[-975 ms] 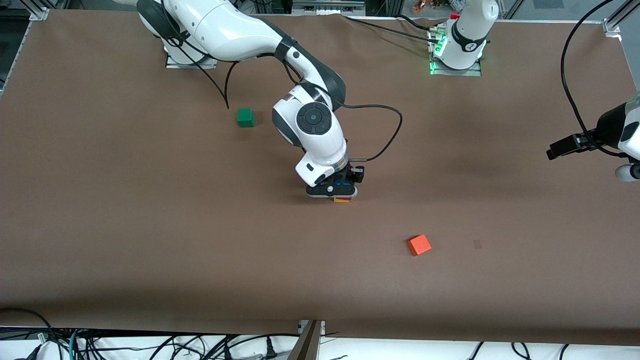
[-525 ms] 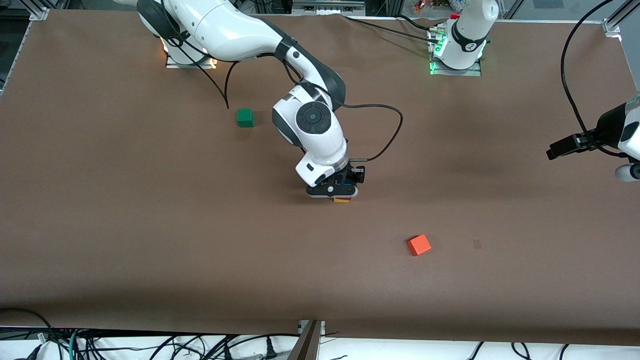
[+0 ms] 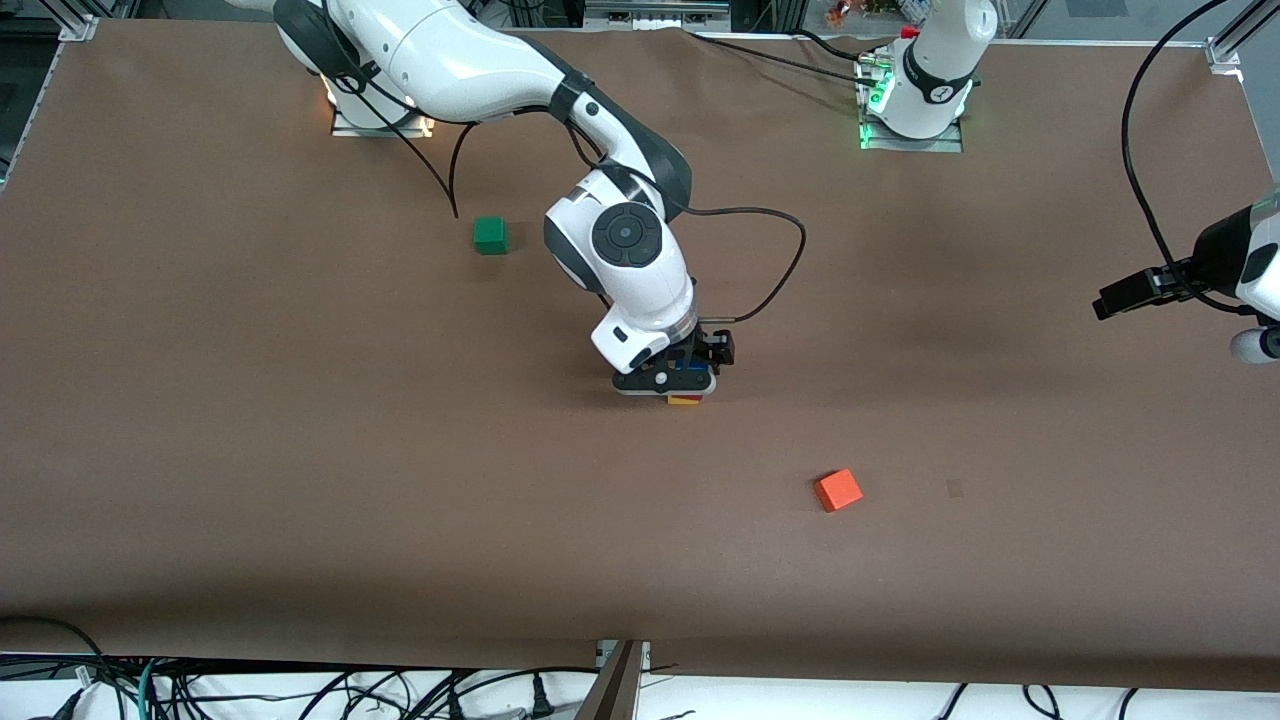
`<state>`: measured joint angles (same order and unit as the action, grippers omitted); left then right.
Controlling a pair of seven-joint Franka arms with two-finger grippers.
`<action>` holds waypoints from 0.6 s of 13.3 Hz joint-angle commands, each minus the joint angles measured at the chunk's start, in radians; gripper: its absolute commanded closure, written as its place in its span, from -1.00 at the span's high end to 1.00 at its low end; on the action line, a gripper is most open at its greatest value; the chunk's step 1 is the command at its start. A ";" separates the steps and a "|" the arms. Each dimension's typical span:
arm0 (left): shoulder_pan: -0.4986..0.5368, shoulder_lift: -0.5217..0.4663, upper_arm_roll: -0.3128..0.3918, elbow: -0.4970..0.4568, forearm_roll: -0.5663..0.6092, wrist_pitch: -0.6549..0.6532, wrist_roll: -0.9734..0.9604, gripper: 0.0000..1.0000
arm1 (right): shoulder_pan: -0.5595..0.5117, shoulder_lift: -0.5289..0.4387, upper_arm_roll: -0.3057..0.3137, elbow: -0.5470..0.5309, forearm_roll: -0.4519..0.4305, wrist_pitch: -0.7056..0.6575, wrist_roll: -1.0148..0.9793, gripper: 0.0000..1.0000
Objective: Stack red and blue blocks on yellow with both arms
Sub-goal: 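Open the right gripper to release the blue cube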
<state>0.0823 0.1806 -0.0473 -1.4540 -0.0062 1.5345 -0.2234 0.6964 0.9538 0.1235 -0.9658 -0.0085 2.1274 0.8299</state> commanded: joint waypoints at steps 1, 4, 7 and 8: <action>0.008 -0.003 -0.003 -0.003 -0.024 0.010 0.021 1.00 | -0.030 -0.024 0.007 0.036 -0.001 -0.090 0.011 0.99; 0.007 -0.003 -0.003 -0.003 -0.020 0.010 0.021 1.00 | -0.089 -0.102 0.007 0.035 0.015 -0.176 0.003 0.99; -0.001 0.006 -0.003 0.015 -0.012 0.010 0.019 1.00 | -0.185 -0.180 0.002 0.029 0.113 -0.306 -0.078 1.00; 0.001 0.010 -0.005 0.026 -0.014 0.010 0.019 1.00 | -0.208 -0.205 -0.002 0.027 0.114 -0.373 -0.100 1.00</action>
<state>0.0803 0.1807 -0.0516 -1.4541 -0.0063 1.5405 -0.2233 0.5337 0.8090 0.1173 -0.9138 0.0724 1.8496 0.7770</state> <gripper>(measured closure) 0.000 0.000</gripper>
